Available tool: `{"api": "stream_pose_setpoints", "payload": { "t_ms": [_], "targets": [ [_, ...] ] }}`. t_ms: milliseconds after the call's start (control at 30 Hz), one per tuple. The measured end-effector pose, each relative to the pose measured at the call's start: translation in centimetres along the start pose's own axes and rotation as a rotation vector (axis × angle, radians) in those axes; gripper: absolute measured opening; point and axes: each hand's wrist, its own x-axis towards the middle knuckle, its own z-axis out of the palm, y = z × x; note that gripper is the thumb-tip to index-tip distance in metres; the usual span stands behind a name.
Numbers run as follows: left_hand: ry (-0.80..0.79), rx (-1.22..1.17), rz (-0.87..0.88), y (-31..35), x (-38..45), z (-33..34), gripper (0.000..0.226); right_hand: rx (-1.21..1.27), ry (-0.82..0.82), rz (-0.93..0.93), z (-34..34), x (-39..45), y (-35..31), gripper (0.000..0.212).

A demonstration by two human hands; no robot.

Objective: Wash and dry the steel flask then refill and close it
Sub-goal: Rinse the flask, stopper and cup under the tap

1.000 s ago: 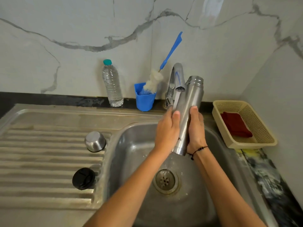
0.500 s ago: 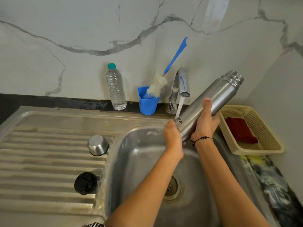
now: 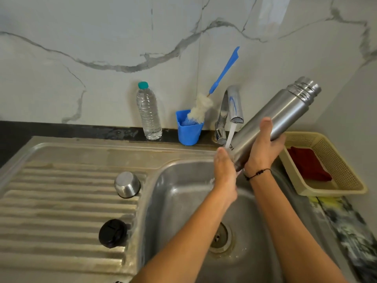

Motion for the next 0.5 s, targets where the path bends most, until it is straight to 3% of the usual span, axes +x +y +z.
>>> {"api": "stream_pose_setpoints", "payload": {
  "t_ms": [133, 333, 433, 500],
  "targets": [
    [-0.039, -0.167, -0.218, 1.4, 0.1, 0.0, 0.030, -0.027, -0.063, -0.033, -0.5, -0.3, -0.6, 0.076],
    [-0.112, -0.104, -0.450, 3.8, 0.5, -1.8, 0.026, -0.048, -0.235, -0.108, -1.9, -1.3, -0.2, 0.042],
    [-0.077, -0.094, -0.341, 3.4, 0.5, -1.6, 0.023, -0.025, -0.250, 0.009, -1.6, -0.9, -0.1, 0.034],
    [0.013, 0.063, -0.021, 1.7, 1.1, -1.5, 0.029, -0.013, -0.200, 0.128, -1.3, -0.9, 0.0, 0.040]
  ]
}}
